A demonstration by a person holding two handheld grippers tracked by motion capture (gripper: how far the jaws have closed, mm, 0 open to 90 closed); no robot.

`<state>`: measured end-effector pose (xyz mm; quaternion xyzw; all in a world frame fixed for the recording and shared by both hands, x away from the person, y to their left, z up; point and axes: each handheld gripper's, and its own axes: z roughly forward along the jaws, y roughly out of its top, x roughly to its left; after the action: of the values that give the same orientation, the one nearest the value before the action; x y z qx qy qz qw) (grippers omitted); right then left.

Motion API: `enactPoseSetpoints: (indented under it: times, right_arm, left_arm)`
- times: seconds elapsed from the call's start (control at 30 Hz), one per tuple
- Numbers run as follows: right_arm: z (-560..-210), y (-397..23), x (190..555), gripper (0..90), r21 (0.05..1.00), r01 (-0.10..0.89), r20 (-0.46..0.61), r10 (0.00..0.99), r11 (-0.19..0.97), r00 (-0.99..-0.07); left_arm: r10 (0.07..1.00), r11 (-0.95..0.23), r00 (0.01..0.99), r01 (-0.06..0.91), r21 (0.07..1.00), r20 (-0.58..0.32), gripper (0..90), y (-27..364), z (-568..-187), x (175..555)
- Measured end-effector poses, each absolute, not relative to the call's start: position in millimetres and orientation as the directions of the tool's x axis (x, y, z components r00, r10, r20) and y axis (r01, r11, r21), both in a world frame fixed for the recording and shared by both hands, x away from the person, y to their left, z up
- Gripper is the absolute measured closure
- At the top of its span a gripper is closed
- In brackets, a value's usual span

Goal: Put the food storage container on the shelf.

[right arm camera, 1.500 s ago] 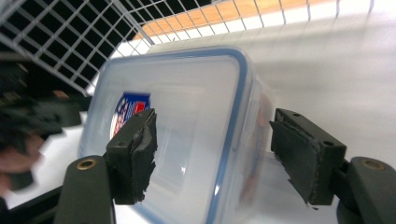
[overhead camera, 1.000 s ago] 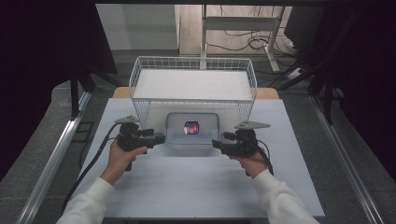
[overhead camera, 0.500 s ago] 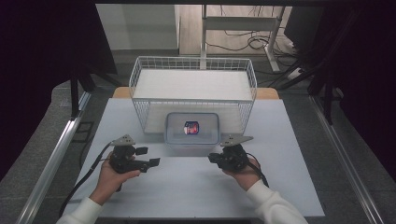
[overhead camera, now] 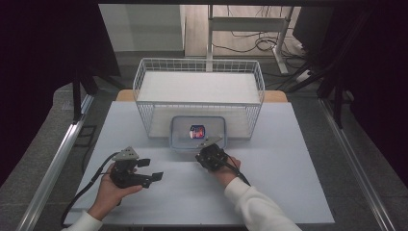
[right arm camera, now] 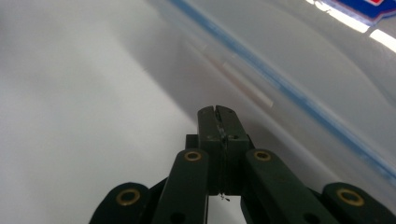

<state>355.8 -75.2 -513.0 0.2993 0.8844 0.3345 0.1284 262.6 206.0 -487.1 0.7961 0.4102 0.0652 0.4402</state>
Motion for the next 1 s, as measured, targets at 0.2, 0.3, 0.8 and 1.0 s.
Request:
enactPoseSetpoints:
  times: [0.2,0.3,0.8,1.0]
  right_arm:
    - [-515.9,-73.0,367.3,89.2,0.683,0.458,-0.047,0.659,0.57,-0.75]
    - [-512.6,-75.7,371.7,89.2,0.699,0.468,-0.021,0.669,0.541,-0.743]
    - [-508.9,-69.4,413.4,89.3,0.74,0.497,0.037,0.709,0.454,-0.704]
    - [-508.7,-67.8,426.5,89.3,0.741,0.507,0.036,0.727,0.441,-0.686]
  left_arm:
    - [0.713,-0.282,0.656,0.592,0.755,-0.248,20.9,207.6,-486.2,262.0]
    - [0.711,-0.257,0.65,0.597,0.76,-0.27,21.0,209.2,-484.6,264.1]
    - [0.714,-0.291,0.655,0.598,0.747,-0.247,20.9,206.9,-488.9,266.1]
    - [0.711,-0.318,0.666,0.591,0.741,-0.226,20.6,207.1,-489.9,264.8]
